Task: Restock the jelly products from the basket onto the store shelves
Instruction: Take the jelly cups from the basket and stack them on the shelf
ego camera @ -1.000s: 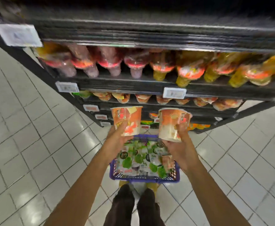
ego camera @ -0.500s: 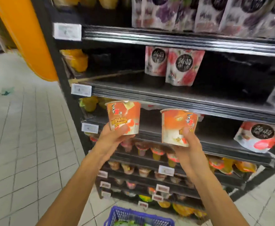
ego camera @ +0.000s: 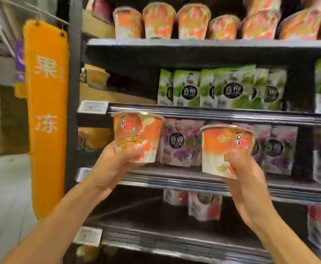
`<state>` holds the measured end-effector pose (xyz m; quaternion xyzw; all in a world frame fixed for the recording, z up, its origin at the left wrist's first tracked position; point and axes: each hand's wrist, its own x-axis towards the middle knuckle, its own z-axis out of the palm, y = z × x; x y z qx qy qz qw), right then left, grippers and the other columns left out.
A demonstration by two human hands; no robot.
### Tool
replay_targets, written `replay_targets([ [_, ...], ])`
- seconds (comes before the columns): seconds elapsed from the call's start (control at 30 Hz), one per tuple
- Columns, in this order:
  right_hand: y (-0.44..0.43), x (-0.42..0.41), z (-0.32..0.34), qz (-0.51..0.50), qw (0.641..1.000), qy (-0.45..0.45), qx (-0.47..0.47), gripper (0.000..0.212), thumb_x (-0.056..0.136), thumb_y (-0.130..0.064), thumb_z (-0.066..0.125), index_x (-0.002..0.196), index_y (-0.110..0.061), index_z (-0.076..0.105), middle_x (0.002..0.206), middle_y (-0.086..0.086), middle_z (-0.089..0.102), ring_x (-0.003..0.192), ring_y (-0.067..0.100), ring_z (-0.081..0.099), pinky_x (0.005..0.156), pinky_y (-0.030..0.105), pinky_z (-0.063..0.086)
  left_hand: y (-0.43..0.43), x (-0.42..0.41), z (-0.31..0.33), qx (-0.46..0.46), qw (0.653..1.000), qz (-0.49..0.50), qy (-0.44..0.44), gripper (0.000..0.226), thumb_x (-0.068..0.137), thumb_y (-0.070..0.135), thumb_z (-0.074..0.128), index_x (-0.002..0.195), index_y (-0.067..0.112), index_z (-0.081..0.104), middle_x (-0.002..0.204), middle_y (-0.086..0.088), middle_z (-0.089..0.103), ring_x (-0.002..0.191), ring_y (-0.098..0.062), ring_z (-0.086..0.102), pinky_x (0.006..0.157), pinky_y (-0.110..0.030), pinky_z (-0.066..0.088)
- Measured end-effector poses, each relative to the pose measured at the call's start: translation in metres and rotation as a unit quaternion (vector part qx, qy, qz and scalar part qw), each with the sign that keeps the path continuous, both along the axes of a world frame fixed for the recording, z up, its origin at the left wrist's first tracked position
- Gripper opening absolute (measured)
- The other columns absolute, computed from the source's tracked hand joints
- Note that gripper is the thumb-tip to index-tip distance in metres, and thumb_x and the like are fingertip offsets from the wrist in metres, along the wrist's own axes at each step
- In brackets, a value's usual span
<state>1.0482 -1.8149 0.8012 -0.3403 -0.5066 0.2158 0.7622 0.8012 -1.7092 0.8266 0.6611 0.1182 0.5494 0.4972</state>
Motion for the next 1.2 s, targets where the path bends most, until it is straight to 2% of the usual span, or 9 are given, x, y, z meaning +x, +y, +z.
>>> replay_targets([
  [0.13, 0.01, -0.009, 0.068, -0.064, 0.996, -0.033, 0.045, 0.068, 0.074, -0.062, 0.072, 0.126, -0.019, 0.062, 0.116, 0.002, 0.072, 0.114, 0.024, 0.065, 0.1, 0.04, 0.049, 0.022, -0.009, 0.069, 0.098, 0.995, 0.035, 0.006, 0.061, 0.049, 0.062, 0.083, 0.097, 0.026, 0.075, 0.103, -0.003, 0.076, 0.099, -0.018, 0.072, 0.09, -0.037, 0.054],
  [0.23, 0.019, -0.017, 0.116, -0.123, 0.987, -0.069, 0.08, 0.074, 0.062, -0.074, 0.07, 0.113, -0.021, 0.068, 0.112, 0.001, 0.073, 0.111, 0.022, 0.066, 0.108, 0.049, 0.042, 0.04, -0.013, 0.114, 0.135, 0.99, 0.044, -0.01, 0.064, 0.053, 0.059, 0.082, 0.103, 0.021, 0.071, 0.103, -0.002, 0.077, 0.099, -0.017, 0.072, 0.091, -0.037, 0.052],
  [0.33, 0.03, -0.024, 0.165, -0.161, 0.978, -0.085, 0.106, 0.085, 0.052, -0.08, 0.072, 0.112, -0.019, 0.068, 0.107, 0.0, 0.075, 0.105, 0.019, 0.069, 0.103, 0.05, 0.048, 0.053, -0.009, 0.153, 0.147, 0.988, 0.03, -0.016, 0.063, 0.054, 0.056, 0.077, 0.105, 0.02, 0.07, 0.1, 0.004, 0.077, 0.096, -0.01, 0.072, 0.087, -0.033, 0.053],
  [0.5, 0.052, -0.026, 0.242, -0.205, 0.964, -0.091, 0.141, 0.069, 0.052, -0.075, 0.074, 0.1, -0.026, 0.066, 0.103, -0.004, 0.075, 0.104, 0.018, 0.068, 0.101, 0.048, 0.049, 0.067, 0.007, 0.204, 0.152, 0.988, 0.023, -0.01, 0.081, 0.047, 0.058, 0.086, 0.114, 0.016, 0.067, 0.105, 0.003, 0.075, 0.104, -0.012, 0.069, 0.099, -0.038, 0.052],
  [0.63, 0.07, -0.025, 0.293, -0.26, 0.949, -0.114, 0.136, 0.088, 0.046, -0.08, 0.07, 0.11, -0.02, 0.06, 0.11, -0.001, 0.068, 0.104, 0.018, 0.065, 0.097, 0.044, 0.052, 0.078, 0.024, 0.237, 0.152, 0.988, 0.026, -0.018, 0.084, 0.045, 0.06, 0.084, 0.116, 0.019, 0.067, 0.109, 0.005, 0.074, 0.107, -0.011, 0.067, 0.097, -0.038, 0.053],
  [0.8, 0.096, -0.026, 0.351, -0.28, 0.935, -0.151, 0.159, 0.078, 0.059, -0.077, 0.071, 0.112, -0.025, 0.046, 0.106, -0.007, 0.061, 0.103, 0.014, 0.062, 0.093, 0.038, 0.051, 0.097, 0.037, 0.264, 0.166, 0.985, 0.05, -0.028, 0.074, 0.056, 0.059, 0.083, 0.115, 0.02, 0.064, 0.11, 0.003, 0.072, 0.109, -0.013, 0.065, 0.095, -0.037, 0.054],
  [0.97, 0.119, -0.037, 0.405, -0.334, 0.911, -0.182, 0.159, 0.085, 0.066, -0.074, 0.071, 0.128, -0.02, 0.047, 0.108, -0.008, 0.054, 0.101, 0.012, 0.055, 0.087, 0.029, 0.048, 0.108, 0.038, 0.275, 0.183, 0.981, 0.056, -0.031, 0.09, 0.046, 0.064, 0.077, 0.124, 0.023, 0.063, 0.116, 0.003, 0.07, 0.111, -0.013, 0.063, 0.102, -0.041, 0.05],
  [1.1, 0.139, -0.033, 0.424, -0.353, 0.905, -0.201, 0.128, 0.059, 0.071, -0.069, 0.071, 0.101, -0.024, 0.046, 0.093, -0.011, 0.053, 0.092, 0.008, 0.053, 0.066, 0.02, 0.041, 0.114, 0.035, 0.276, 0.17, 0.983, 0.038, -0.054, 0.078, 0.057, 0.057, 0.079, 0.124, 0.022, 0.06, 0.116, 0.002, 0.07, 0.11, -0.012, 0.065, 0.1, -0.041, 0.052],
  [1.2, 0.144, -0.017, 0.426, -0.379, 0.898, -0.191, 0.119, 0.066, 0.071, -0.069, 0.071, 0.111, -0.021, 0.051, 0.095, -0.009, 0.053, 0.089, 0.009, 0.052, 0.063, 0.021, 0.037, 0.117, 0.036, 0.277, 0.169, 0.983, 0.026, -0.07, 0.067, 0.059, 0.054, 0.08, 0.117, 0.03, 0.056, 0.117, 0.002, 0.069, 0.109, -0.013, 0.065, 0.098, -0.042, 0.054],
])
